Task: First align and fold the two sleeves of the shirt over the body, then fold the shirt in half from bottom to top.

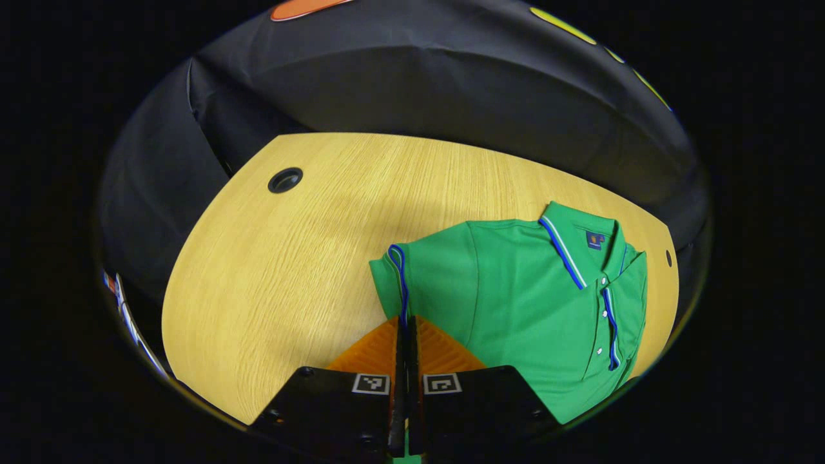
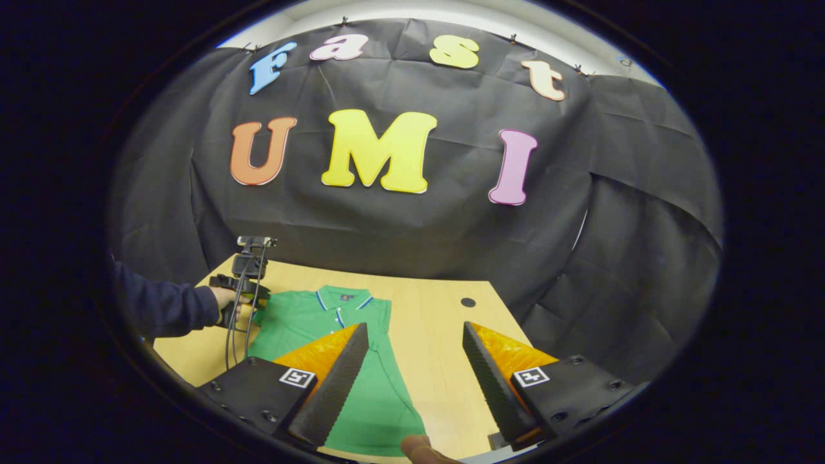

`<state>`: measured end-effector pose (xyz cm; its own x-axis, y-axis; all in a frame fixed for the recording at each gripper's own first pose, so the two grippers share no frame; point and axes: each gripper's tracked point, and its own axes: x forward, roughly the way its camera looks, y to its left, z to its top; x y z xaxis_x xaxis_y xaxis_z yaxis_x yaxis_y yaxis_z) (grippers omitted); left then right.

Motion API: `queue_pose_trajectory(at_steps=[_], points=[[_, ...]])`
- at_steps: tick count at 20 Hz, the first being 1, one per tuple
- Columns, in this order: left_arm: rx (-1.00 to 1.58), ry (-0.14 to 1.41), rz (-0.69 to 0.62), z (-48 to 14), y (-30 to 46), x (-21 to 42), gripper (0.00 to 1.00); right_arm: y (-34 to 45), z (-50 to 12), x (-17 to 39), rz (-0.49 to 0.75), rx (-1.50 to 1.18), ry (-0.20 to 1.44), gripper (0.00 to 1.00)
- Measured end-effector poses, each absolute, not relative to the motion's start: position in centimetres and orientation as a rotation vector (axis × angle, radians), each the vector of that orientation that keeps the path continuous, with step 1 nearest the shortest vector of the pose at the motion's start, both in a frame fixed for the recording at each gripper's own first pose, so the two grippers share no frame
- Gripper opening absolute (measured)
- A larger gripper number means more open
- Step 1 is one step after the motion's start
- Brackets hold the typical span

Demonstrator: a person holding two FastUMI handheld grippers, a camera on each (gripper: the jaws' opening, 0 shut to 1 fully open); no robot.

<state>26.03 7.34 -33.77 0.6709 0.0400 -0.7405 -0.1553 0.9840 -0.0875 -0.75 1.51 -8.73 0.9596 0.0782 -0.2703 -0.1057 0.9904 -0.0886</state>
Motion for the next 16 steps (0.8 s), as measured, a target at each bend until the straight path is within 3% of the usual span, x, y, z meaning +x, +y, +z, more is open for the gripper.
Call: queue_pose_trajectory(at_steps=[7,16], points=[[-0.014,0.763,-0.004,-30.1,1.9,26.9,0.05,1.0,-8.7,-0.8,0.086,-0.090,0.273,0.95],[0.131,0.779,-0.144,-31.8,-7.0,26.5,0.05,-1.2,-10.2,-1.3,0.034,-0.095,0.311,0.95]])
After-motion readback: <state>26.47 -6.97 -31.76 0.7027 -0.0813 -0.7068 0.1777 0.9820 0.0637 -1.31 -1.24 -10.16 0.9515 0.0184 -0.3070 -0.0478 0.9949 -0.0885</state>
